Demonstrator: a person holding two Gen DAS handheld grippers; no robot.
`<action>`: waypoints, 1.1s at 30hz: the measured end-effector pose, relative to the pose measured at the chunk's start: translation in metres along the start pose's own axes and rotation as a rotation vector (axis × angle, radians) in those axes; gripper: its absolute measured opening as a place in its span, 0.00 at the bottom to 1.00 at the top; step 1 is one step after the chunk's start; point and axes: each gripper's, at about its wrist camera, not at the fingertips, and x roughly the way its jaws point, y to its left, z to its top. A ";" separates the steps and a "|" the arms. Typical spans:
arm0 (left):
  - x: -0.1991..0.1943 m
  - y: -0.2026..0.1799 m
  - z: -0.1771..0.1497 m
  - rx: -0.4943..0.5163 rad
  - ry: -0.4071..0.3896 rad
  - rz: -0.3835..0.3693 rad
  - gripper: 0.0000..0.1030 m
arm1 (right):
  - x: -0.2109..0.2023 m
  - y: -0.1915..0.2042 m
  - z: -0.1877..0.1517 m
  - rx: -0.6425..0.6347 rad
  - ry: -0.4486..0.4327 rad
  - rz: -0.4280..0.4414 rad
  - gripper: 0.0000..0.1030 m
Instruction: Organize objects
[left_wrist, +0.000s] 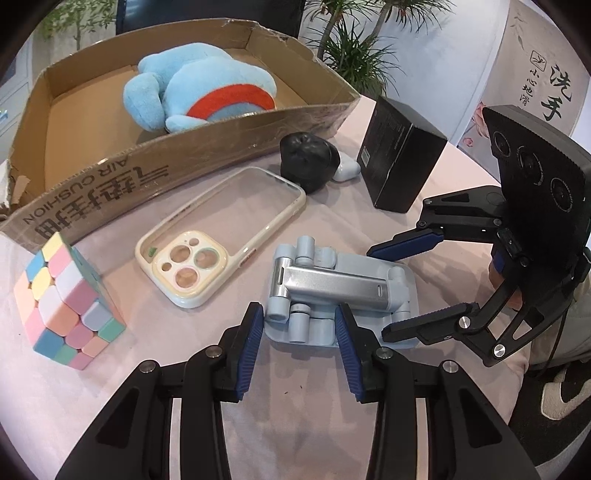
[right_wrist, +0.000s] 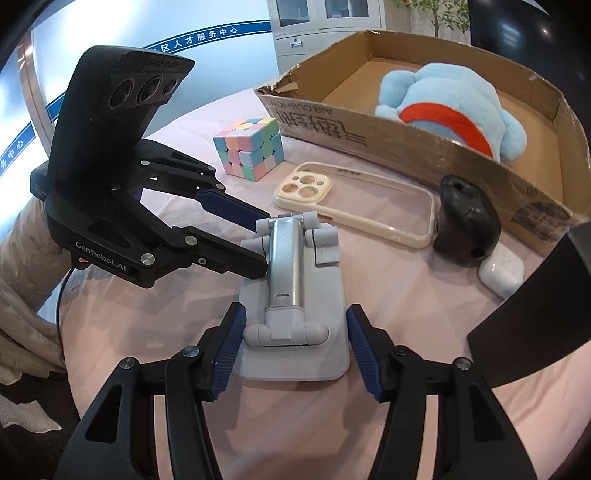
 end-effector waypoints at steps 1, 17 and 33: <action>-0.003 0.001 0.001 -0.001 -0.005 0.004 0.37 | -0.001 0.001 0.002 -0.006 -0.002 -0.002 0.53; -0.060 0.018 0.030 0.009 -0.122 0.103 0.37 | -0.021 0.011 0.061 -0.160 -0.069 -0.060 0.53; -0.100 0.069 0.071 0.033 -0.212 0.164 0.36 | 0.011 0.004 0.150 -0.263 -0.089 -0.132 0.42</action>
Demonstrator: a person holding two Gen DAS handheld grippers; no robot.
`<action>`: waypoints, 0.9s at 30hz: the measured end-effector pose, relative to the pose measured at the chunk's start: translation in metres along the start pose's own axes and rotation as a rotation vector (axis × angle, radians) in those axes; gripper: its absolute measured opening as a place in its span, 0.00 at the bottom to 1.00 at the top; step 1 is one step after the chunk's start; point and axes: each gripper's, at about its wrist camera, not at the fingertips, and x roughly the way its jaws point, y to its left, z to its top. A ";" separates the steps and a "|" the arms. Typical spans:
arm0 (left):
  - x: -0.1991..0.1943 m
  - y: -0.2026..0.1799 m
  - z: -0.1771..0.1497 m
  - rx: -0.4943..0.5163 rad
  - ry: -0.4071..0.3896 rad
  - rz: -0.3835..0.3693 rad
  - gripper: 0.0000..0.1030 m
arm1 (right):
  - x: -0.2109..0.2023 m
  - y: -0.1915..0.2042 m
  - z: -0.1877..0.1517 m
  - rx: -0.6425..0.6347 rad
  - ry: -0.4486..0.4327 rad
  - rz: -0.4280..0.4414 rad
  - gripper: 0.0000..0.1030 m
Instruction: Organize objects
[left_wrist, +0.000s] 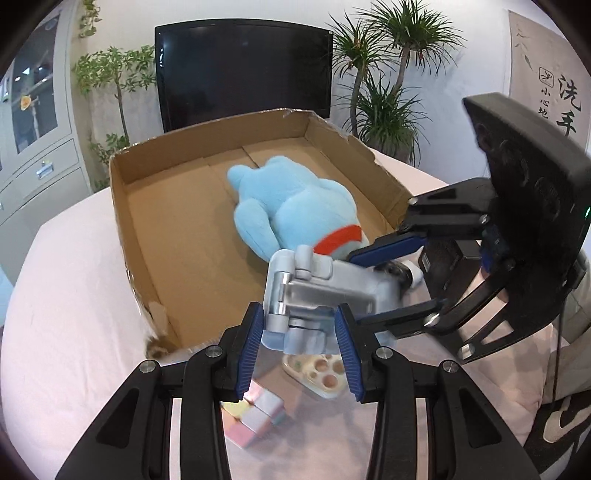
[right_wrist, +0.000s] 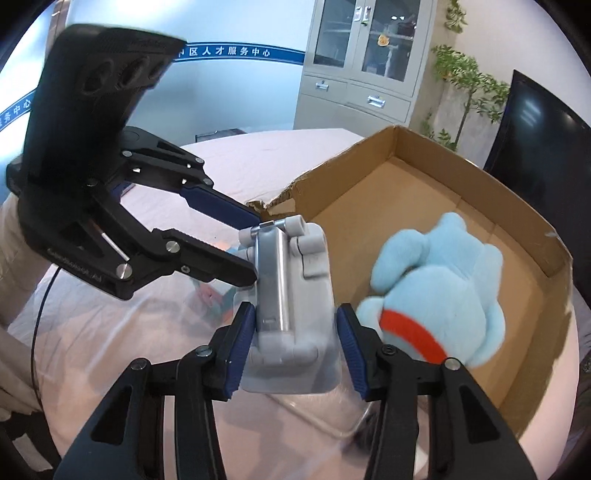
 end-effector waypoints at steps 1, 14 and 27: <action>0.003 0.006 0.003 -0.011 -0.001 -0.014 0.36 | 0.008 0.000 0.002 -0.005 0.016 -0.003 0.42; 0.009 0.022 0.014 -0.003 -0.009 -0.020 0.33 | 0.026 -0.007 0.019 0.016 0.021 0.015 0.09; 0.025 0.011 -0.066 -0.046 0.145 -0.048 0.54 | 0.024 0.023 -0.052 0.225 0.041 0.113 0.78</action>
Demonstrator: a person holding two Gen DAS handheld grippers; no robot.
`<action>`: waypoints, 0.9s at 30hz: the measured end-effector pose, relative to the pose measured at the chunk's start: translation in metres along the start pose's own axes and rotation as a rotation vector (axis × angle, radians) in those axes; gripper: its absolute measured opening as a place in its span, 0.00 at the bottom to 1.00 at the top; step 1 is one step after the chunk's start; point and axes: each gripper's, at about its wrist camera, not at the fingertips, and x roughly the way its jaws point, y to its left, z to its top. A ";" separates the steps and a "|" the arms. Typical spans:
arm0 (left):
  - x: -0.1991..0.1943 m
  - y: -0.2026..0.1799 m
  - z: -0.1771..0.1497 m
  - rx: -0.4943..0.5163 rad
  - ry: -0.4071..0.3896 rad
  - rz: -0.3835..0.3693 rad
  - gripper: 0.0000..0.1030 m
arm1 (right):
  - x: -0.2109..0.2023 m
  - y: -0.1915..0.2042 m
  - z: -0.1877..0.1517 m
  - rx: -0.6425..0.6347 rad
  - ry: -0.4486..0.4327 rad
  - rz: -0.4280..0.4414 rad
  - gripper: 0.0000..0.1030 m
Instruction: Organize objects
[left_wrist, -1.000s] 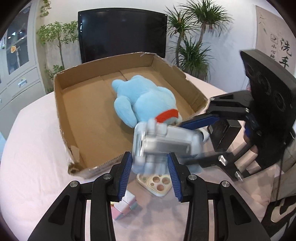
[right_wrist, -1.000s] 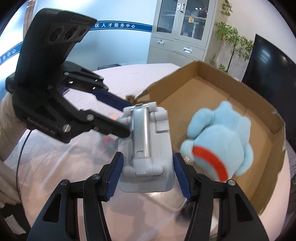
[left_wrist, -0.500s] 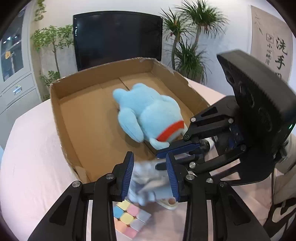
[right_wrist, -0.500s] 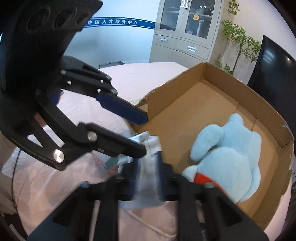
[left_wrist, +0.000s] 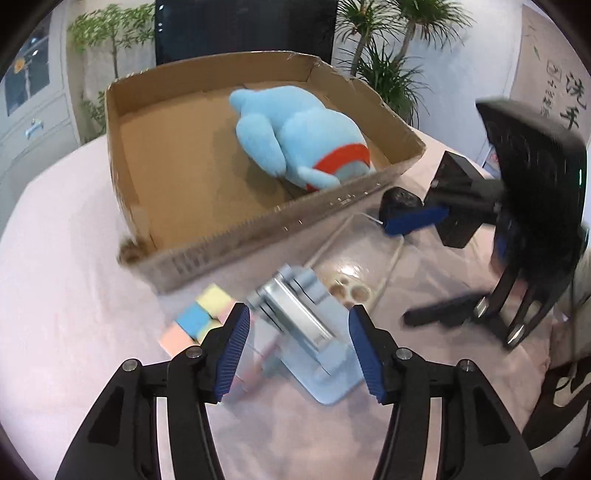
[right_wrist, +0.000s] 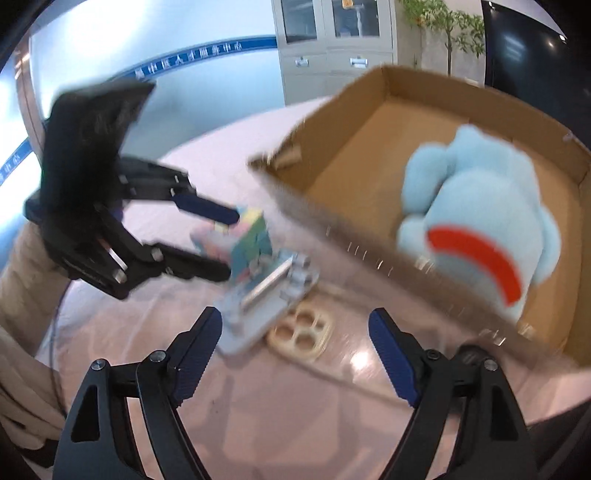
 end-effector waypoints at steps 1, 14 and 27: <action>-0.003 -0.002 -0.007 -0.017 -0.014 -0.003 0.57 | 0.004 0.007 -0.002 -0.014 -0.004 -0.002 0.78; 0.004 -0.024 -0.054 -0.248 0.023 0.069 0.66 | 0.056 -0.024 0.020 0.177 0.084 0.117 0.56; 0.018 -0.024 -0.050 -0.400 0.009 0.150 0.70 | 0.069 0.001 0.021 0.225 0.166 0.194 0.27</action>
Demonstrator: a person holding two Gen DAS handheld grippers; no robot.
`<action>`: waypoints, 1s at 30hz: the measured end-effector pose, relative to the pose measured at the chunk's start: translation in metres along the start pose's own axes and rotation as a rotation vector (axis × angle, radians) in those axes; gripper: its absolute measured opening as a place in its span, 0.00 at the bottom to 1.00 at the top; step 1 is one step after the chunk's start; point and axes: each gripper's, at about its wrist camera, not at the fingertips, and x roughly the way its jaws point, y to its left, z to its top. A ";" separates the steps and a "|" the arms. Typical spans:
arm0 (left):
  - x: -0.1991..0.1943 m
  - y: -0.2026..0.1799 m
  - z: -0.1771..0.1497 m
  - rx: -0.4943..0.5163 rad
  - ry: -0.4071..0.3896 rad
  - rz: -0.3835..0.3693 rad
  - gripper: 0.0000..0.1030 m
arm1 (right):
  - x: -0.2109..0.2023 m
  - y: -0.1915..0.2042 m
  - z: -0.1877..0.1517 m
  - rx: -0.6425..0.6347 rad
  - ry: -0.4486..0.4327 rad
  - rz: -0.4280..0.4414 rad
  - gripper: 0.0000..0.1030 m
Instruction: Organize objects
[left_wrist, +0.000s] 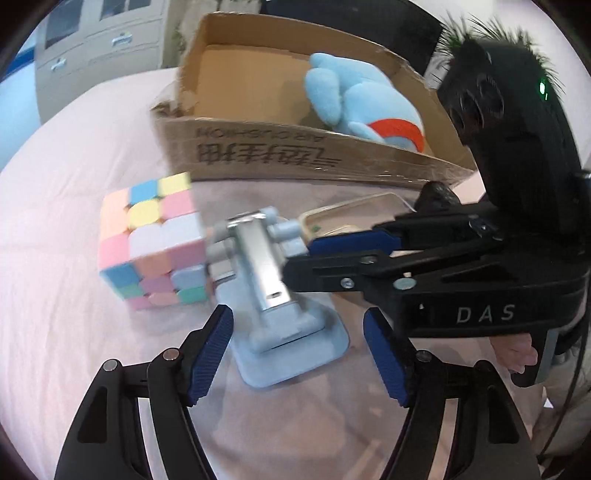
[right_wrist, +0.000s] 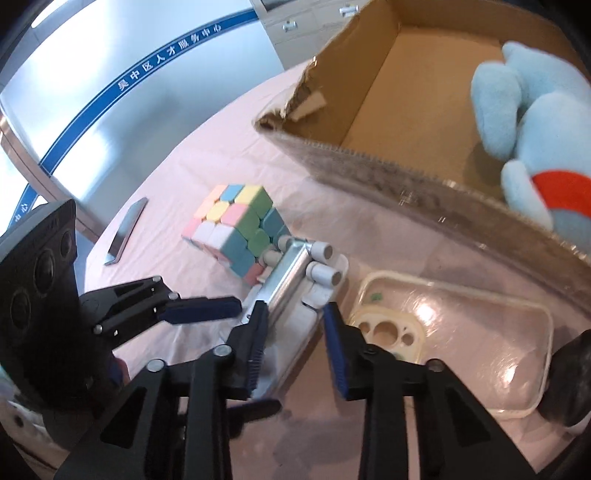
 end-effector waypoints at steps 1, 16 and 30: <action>0.003 0.005 -0.002 -0.030 0.029 0.018 0.69 | 0.002 0.000 0.001 0.009 -0.003 0.004 0.30; 0.011 0.000 -0.004 -0.105 -0.051 0.101 0.58 | 0.032 0.031 0.016 0.058 0.023 -0.159 0.47; -0.014 -0.022 0.002 -0.083 -0.130 0.101 0.58 | -0.003 0.047 0.006 0.053 -0.102 -0.195 0.46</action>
